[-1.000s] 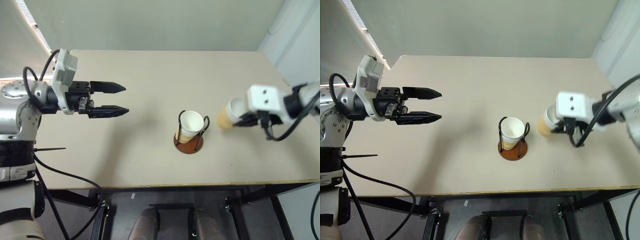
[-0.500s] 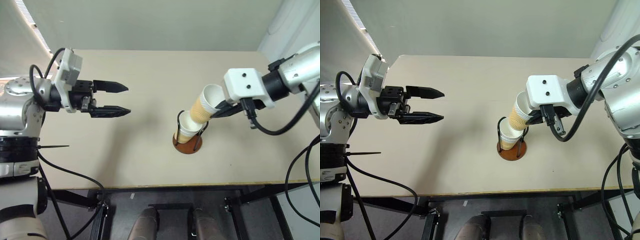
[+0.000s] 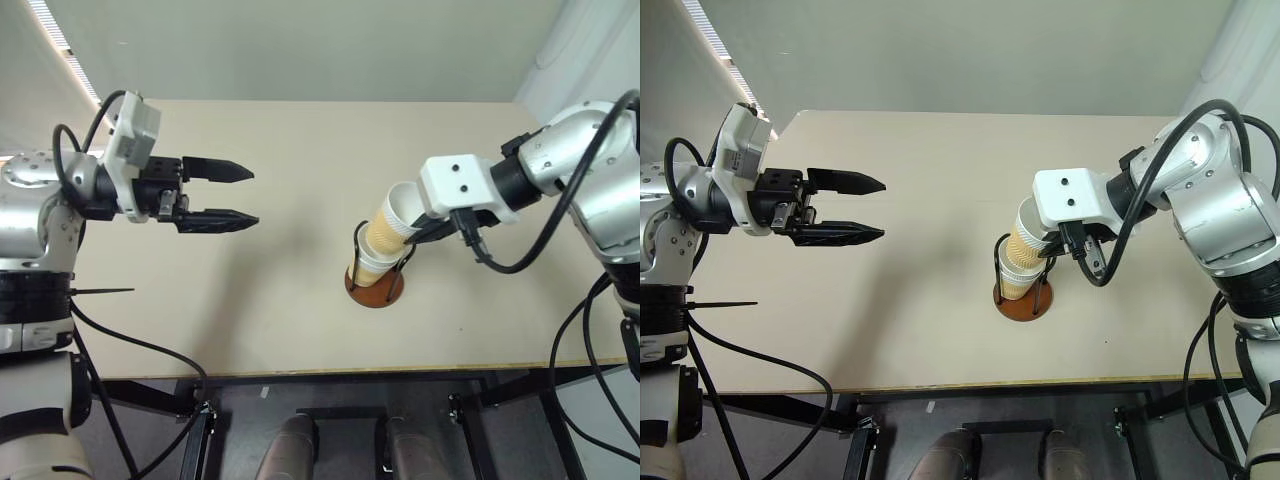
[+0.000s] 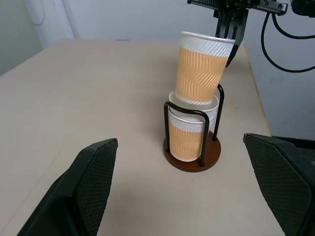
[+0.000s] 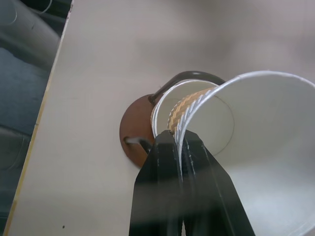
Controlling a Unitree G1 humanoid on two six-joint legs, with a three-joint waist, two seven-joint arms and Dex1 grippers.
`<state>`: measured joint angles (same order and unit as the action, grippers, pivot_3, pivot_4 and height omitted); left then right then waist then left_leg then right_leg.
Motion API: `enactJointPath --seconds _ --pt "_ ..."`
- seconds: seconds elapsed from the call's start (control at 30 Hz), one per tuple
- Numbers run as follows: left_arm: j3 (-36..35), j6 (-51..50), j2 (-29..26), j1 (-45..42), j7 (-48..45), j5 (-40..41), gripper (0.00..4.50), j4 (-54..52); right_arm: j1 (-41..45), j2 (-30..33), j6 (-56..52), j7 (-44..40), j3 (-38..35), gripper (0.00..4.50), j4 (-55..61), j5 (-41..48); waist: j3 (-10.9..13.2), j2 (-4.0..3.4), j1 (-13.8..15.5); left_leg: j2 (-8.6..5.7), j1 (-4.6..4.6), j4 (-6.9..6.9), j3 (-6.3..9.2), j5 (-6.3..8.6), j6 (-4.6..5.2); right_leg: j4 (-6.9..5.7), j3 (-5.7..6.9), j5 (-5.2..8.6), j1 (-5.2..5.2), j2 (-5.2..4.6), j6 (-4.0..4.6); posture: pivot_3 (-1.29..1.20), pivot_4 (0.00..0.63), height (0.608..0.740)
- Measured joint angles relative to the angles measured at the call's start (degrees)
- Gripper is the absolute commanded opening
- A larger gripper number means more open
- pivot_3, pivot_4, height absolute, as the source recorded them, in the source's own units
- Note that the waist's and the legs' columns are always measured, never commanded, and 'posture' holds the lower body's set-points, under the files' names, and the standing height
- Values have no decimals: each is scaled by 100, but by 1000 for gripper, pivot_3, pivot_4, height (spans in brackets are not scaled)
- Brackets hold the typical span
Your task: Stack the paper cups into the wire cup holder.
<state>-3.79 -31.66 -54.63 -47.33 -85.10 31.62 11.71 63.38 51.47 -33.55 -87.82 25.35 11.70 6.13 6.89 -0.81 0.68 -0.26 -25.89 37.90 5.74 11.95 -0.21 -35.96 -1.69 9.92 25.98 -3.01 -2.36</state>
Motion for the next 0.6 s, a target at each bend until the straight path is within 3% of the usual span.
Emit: enactJointPath --seconds 0.03,0.13,0.37,0.47,0.6 --pt "6 1 2 -3 0 -18 4500 0 -12 -36 34 0 48 17 0 -59 0 0 0 0 0 0 0 0 0 0 0 0 0 0 0 0 150 740" --pt "7 6 4 -5 0 -37 4500 0 -55 -97 69 2 88 599 -1 -117 0 0 0 0 0 0 0 0 0 0 1 0 0 0 0 0 150 740" --pt "47 50 21 -6 -2 -97 4500 0 5 -367 -225 202 0 2888 -9 -66 0 -1 -10 0 1 -1 0 -1 -2 -2 0 -1 2 0 2 0 150 740" --pt "51 59 56 -6 3 -115 4500 -1 159 -613 -618 538 -365 3890 -48 120 0 -1 -10 0 0 -3 1 -2 -3 -3 1 -1 3 0 3 0 150 740" --pt "50 58 137 -5 84 -149 4500 -1 145 -807 -1295 1120 -1029 3890 -39 445 0 0 -3 -2 -1 -1 1 -2 -4 1 2 0 0 -1 7 0 150 740"
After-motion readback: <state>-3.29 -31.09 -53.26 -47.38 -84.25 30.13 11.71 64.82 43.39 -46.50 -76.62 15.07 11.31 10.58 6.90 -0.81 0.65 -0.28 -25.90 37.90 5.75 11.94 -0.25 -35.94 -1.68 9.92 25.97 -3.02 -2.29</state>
